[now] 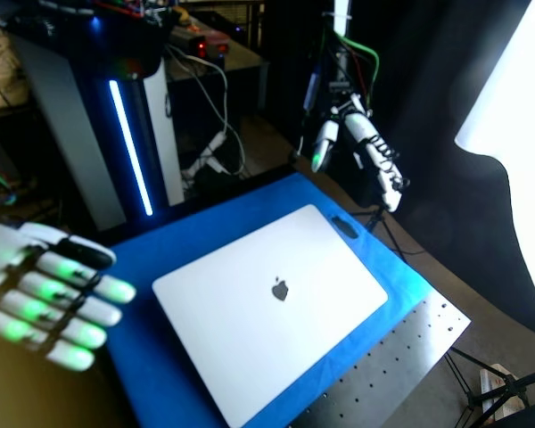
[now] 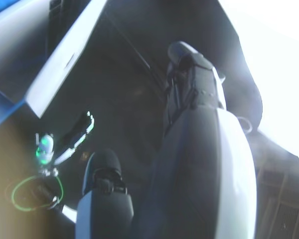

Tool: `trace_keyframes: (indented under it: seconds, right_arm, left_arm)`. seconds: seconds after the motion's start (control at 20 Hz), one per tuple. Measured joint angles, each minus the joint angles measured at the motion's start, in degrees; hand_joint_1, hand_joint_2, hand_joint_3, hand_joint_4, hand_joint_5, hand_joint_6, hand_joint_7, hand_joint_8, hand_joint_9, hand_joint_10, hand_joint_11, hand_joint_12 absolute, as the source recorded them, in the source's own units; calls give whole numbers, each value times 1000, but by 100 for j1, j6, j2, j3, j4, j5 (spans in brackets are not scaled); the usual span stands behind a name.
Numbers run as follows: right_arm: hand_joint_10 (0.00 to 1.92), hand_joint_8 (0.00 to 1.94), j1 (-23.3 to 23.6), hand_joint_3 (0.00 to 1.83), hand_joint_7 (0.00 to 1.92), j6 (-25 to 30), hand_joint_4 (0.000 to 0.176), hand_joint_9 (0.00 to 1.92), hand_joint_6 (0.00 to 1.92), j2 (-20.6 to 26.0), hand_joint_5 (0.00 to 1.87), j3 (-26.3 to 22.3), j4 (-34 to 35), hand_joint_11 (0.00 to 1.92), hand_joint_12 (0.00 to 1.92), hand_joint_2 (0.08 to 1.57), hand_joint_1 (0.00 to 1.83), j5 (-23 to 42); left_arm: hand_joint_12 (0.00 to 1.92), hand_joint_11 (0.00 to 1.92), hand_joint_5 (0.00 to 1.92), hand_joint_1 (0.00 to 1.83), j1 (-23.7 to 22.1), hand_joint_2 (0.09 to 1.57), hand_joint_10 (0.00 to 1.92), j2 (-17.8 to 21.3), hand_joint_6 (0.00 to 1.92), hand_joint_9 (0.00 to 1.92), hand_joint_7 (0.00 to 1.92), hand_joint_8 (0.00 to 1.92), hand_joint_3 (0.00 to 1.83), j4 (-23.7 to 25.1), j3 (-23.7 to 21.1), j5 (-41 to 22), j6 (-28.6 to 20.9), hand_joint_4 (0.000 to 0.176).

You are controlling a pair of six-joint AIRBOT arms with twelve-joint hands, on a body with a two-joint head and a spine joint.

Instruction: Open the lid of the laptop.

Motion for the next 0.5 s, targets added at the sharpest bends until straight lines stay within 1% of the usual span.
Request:
trace_keyframes:
  seconds: [0.05,0.1,0.15,0.2,0.25,0.3,0.35,0.4,0.45,0.5]
  right_arm:
    - [4,3,0,0,203,0,48,121,6,-4,269,0,-2,13,128,1201,452,-59]
    - [10,8,0,0,232,2,47,154,6,-11,284,7,-15,64,140,1188,465,-107]
    - [13,12,0,0,259,-2,54,178,6,-11,290,11,-28,73,140,1187,457,-160]
    - [10,8,0,0,310,0,79,229,7,-11,339,11,-28,91,148,1157,461,-208]
    - [13,7,0,0,325,0,80,256,4,-11,344,13,-52,113,158,1149,414,-251]
    - [4,2,0,0,330,0,75,263,0,-15,339,22,-101,101,221,1153,375,-315]
    - [0,0,0,6,195,-2,111,109,0,-35,225,24,-149,0,68,1184,217,-417]
    - [0,0,0,11,166,-2,91,79,0,-48,221,22,-208,0,51,1207,182,-546]
    - [0,0,0,11,125,-2,92,44,0,-74,167,24,-243,5,54,1225,86,-675]
    - [0,0,0,16,75,-2,43,6,0,-118,89,22,-262,6,59,1257,5,-789]
  left_arm:
    - [0,0,48,620,0,922,0,-20,8,0,0,0,0,-11,0,0,0,129]
    - [0,0,39,619,0,918,0,-31,3,0,0,0,0,2,-2,20,0,129]
    - [0,0,28,611,0,909,0,-33,0,0,0,0,0,50,-2,44,0,136]
    - [0,0,25,636,0,888,0,-33,2,0,0,0,0,76,-2,59,0,165]
    - [0,0,27,648,0,889,0,-33,3,0,0,0,0,81,-2,76,0,173]
    - [0,0,26,627,0,883,0,-33,2,0,0,0,0,74,0,105,0,169]
    - [0,0,10,597,0,891,0,-33,0,0,0,0,0,70,0,136,0,159]
    - [0,0,6,595,0,894,0,-33,0,0,0,0,0,83,0,133,0,157]
    - [0,0,0,616,0,892,0,-33,0,0,0,0,0,87,0,133,0,166]
    - [0,0,0,618,0,893,0,-33,0,0,0,0,0,87,0,138,0,173]
